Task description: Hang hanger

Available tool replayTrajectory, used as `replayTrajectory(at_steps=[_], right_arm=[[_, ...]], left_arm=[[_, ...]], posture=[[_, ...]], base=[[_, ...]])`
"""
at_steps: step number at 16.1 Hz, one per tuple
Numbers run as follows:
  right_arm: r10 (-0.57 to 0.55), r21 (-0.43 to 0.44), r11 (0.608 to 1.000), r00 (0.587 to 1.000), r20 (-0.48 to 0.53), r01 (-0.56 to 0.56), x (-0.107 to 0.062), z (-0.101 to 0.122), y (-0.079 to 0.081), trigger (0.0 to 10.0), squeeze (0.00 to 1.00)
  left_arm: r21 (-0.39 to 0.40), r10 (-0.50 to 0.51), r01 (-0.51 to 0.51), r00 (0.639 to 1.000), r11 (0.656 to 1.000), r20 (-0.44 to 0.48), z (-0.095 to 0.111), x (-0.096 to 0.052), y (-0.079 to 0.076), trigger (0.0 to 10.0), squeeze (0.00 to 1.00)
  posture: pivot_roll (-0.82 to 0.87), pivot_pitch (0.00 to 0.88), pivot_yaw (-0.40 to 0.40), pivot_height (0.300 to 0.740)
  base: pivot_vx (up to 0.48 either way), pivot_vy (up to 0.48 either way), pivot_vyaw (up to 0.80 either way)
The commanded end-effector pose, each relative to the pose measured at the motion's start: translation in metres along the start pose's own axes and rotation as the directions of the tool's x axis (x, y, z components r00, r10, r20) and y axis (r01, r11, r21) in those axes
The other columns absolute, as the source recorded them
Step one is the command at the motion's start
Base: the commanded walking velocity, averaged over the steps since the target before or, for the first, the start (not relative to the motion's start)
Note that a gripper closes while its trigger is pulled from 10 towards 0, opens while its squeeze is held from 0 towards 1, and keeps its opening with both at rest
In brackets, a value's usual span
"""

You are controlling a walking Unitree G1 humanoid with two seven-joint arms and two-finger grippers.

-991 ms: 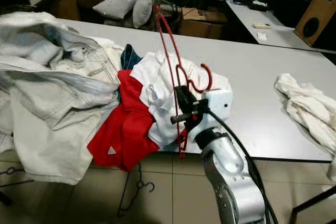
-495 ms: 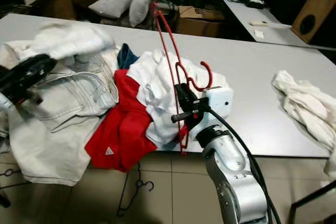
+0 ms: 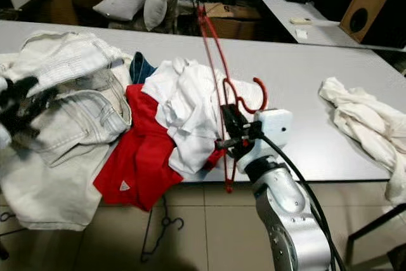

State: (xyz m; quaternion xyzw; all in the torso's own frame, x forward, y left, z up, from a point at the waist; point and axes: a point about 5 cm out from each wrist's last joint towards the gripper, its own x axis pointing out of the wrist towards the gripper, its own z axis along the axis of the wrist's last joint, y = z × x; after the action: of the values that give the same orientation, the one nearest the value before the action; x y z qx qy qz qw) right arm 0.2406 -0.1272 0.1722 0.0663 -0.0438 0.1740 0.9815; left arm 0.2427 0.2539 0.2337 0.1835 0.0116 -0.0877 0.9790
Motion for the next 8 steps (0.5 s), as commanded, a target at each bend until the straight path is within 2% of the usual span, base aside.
replayTrajectory(at_steps=[1,2,3,4,5,6,8], right_arm=[[0.015,0.009,1.000,1.000,0.004,-0.015,-0.002,0.003,0.000,10.0,0.00],[0.015,0.010,1.000,1.000,0.004,-0.015,-0.002,0.003,0.000,10.0,0.00],[0.016,0.013,1.000,1.000,0.004,-0.016,-0.002,0.004,0.000,10.0,0.00],[0.023,0.014,1.000,1.000,0.000,-0.023,-0.001,0.003,0.000,10.0,0.00],[0.033,0.015,0.999,0.999,-0.003,-0.033,0.000,0.003,0.001,10.0,0.00],[0.049,0.018,0.999,0.999,-0.006,-0.049,0.003,0.002,0.003,10.0,0.00],[0.066,0.016,0.998,0.998,-0.003,-0.066,0.005,0.003,0.004,10.0,0.00]], left_arm=[[-0.081,0.085,-0.084,0.996,0.993,0.009,0.004,-0.007,0.003,10.0,1.00],[-0.086,0.113,-0.112,0.994,0.990,0.005,0.005,-0.009,0.004,10.0,1.00],[-0.063,0.191,-0.192,0.981,0.979,-0.007,0.003,-0.015,0.007,10.0,1.00],[-0.072,0.305,-0.309,0.951,0.948,-0.057,-0.007,-0.022,0.009,10.0,1.00],[-0.109,0.350,-0.357,0.934,0.928,-0.074,-0.013,-0.025,0.006,10.0,1.00],[-0.234,0.329,-0.332,0.943,0.914,-0.052,-0.018,-0.023,-0.007,10.0,1.00],[-0.299,0.335,-0.345,0.938,0.890,-0.085,-0.027,-0.022,-0.017,10.0,1.00]], posture=[[0.07,0.000,-0.064,0.740],[0.07,0.000,-0.066,0.740],[0.07,0.000,-0.070,0.740],[0.08,0.000,-0.075,0.740],[0.08,0.000,-0.085,0.740],[0.08,0.000,-0.089,0.740],[0.08,0.000,-0.087,0.740]], base=[[0.000,0.000,0.00],[0.000,0.000,0.00],[0.000,0.000,0.00],[0.000,0.000,0.00],[0.000,0.000,0.00],[0.000,0.000,0.00],[0.000,0.000,0.00]])
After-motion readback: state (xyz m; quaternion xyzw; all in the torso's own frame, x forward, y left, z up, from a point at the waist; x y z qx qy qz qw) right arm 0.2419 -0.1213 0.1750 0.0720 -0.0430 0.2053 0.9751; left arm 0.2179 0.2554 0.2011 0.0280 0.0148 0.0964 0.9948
